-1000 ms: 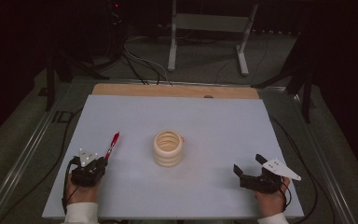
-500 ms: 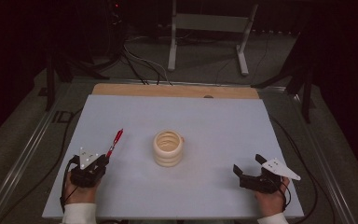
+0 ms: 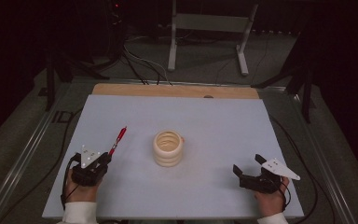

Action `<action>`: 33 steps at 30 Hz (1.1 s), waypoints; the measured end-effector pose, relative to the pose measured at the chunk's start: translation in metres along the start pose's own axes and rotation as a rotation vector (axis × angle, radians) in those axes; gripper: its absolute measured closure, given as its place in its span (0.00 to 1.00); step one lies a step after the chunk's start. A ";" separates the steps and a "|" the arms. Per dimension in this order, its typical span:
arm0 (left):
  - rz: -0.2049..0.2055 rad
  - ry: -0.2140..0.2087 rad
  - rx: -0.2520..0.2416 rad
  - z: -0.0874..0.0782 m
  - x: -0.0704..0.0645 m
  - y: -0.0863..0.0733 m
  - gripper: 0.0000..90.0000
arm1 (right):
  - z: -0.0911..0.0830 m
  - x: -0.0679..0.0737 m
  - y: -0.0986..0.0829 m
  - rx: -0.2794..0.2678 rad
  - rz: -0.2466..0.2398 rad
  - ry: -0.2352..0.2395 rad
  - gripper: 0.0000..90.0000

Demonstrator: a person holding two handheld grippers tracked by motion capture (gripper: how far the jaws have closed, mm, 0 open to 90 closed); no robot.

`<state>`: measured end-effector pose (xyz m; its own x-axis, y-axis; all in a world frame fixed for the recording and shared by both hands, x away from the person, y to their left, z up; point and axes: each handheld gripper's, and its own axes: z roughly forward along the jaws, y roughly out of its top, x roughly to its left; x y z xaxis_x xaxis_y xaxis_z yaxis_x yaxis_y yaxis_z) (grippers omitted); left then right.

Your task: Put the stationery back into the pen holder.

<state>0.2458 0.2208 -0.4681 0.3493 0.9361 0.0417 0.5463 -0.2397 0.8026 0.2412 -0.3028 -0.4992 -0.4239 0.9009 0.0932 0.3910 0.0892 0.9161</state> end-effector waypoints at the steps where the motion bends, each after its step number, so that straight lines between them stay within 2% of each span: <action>1: 0.007 -0.013 -0.007 -0.001 -0.002 0.003 0.91 | 0.000 0.000 0.000 0.000 0.000 0.000 0.00; 17: 0.046 -0.076 -0.050 -0.012 -0.012 0.017 0.91 | 0.000 0.000 0.000 0.003 -0.004 0.002 0.00; 33: 0.115 -0.168 -0.065 -0.019 -0.027 0.032 0.91 | 0.001 0.000 0.000 0.006 -0.004 0.003 0.00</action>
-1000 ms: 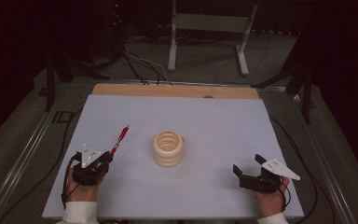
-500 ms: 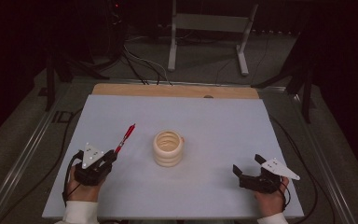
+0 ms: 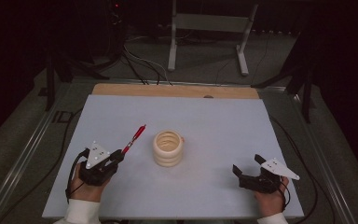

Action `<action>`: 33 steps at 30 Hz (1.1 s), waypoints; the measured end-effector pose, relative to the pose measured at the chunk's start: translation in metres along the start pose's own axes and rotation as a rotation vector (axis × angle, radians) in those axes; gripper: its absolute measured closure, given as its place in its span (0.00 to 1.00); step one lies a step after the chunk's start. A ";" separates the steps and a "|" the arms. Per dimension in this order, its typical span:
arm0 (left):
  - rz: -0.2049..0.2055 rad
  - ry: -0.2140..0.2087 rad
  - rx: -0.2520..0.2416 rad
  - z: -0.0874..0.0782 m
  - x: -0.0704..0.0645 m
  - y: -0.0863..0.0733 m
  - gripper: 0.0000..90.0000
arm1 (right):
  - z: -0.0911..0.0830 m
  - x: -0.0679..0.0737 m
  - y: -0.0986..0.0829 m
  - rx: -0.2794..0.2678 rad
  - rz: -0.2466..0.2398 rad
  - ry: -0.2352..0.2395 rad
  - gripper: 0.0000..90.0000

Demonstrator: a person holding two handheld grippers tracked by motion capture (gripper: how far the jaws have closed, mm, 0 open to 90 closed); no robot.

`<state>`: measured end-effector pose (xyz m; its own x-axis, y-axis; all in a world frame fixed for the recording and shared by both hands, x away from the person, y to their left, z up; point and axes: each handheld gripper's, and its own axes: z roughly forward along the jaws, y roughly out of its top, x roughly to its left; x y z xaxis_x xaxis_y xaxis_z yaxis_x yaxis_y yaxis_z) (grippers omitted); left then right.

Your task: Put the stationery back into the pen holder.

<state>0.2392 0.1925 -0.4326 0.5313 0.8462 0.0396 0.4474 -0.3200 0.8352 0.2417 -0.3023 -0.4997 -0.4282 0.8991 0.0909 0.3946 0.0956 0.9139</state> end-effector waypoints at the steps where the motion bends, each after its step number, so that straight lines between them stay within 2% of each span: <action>1: 0.001 -0.006 -0.001 0.000 -0.001 0.001 0.91 | 0.000 0.000 0.000 0.000 -0.001 0.000 0.00; 17: 0.034 -0.077 -0.022 -0.003 -0.010 0.016 0.90 | 0.000 -0.001 0.000 0.003 0.000 0.004 0.00; 25: 0.064 -0.106 -0.020 0.003 -0.018 0.022 0.90 | 0.001 0.000 0.000 0.004 0.000 0.005 0.00; 33: 0.071 -0.137 -0.016 0.009 -0.023 0.030 0.90 | 0.001 0.000 0.000 0.006 0.004 0.008 0.00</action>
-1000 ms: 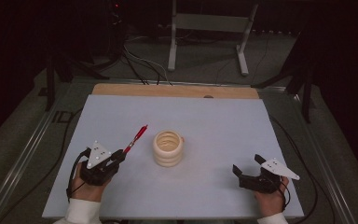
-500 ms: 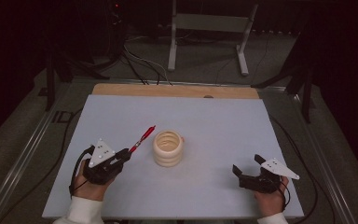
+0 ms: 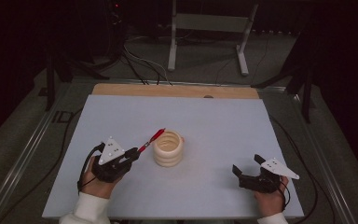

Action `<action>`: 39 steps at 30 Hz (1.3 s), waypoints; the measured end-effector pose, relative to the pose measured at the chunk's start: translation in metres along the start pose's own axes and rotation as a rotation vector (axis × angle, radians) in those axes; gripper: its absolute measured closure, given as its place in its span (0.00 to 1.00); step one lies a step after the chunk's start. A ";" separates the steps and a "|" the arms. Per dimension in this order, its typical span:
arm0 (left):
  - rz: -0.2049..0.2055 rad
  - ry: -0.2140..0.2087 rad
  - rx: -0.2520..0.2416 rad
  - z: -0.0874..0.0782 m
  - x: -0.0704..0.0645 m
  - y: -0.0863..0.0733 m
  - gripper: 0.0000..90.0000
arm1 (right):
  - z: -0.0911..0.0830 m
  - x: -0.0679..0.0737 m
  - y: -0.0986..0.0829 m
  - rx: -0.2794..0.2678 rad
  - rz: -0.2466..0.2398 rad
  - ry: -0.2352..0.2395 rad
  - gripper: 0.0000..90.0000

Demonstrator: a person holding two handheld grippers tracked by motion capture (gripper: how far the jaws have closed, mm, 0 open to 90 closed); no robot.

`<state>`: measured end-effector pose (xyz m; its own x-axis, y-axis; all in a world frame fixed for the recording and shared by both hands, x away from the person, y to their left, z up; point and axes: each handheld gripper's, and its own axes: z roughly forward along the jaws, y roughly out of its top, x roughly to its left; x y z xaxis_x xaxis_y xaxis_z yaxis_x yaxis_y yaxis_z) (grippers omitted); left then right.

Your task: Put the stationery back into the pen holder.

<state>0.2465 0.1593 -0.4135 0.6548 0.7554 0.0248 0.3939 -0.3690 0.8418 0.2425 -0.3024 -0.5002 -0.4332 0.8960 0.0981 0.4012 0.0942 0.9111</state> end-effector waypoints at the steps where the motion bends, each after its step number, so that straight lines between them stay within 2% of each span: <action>1: -0.003 -0.004 0.000 0.001 0.000 0.001 0.90 | 0.000 0.000 0.000 0.000 0.000 0.001 0.00; 4: -0.009 -0.016 0.001 0.004 -0.001 0.003 0.90 | 0.000 0.000 0.000 0.002 0.002 0.001 0.00; 11: 0.004 -0.033 0.007 0.011 -0.003 0.008 0.90 | 0.001 -0.001 0.000 0.004 0.004 0.004 0.00; 31: -0.002 -0.033 -0.014 0.025 0.000 0.029 0.90 | 0.002 -0.001 0.000 0.007 0.001 0.010 0.00; 39: -0.011 -0.036 -0.020 0.031 0.002 0.031 0.90 | 0.002 -0.001 0.000 0.008 -0.001 0.012 0.00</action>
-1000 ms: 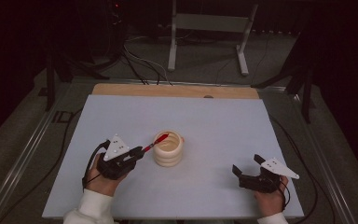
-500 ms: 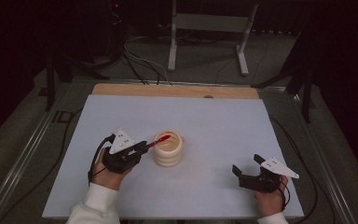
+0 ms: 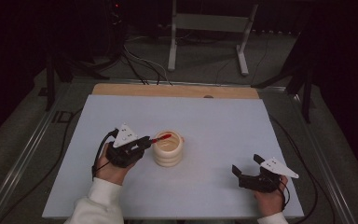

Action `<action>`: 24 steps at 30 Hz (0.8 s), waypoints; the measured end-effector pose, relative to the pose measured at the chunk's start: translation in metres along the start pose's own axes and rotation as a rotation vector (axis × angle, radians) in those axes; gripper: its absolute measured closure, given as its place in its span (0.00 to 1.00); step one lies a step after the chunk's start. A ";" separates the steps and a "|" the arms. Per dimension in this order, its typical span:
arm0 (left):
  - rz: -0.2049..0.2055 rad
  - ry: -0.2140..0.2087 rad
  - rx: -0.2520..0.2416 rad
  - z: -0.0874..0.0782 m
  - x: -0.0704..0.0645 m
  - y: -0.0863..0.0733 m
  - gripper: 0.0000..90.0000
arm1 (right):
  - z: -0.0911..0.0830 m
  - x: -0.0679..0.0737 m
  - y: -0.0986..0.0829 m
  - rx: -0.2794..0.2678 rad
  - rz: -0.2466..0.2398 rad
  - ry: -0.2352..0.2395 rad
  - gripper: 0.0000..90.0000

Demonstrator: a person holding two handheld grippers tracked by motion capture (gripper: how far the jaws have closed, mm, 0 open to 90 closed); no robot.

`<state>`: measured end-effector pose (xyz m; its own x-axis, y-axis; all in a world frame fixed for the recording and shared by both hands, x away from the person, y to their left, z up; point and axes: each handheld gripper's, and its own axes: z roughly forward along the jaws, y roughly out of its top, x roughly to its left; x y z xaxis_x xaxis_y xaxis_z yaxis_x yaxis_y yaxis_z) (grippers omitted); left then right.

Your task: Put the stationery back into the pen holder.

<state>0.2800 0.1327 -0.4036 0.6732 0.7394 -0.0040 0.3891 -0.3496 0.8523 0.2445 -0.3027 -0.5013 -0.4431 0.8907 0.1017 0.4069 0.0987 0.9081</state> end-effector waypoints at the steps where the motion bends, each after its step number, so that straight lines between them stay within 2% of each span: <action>1: 0.000 -0.001 -0.001 0.001 0.000 0.000 0.90 | 0.000 0.000 0.000 0.000 0.001 0.000 0.00; 24: -0.018 -0.015 0.021 0.019 0.001 -0.002 0.90 | 0.001 0.001 0.000 0.007 -0.001 0.006 0.00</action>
<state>0.2926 0.1231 -0.4152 0.6751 0.7373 -0.0273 0.4145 -0.3483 0.8408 0.2446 -0.3014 -0.5018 -0.4483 0.8878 0.1038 0.4126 0.1025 0.9051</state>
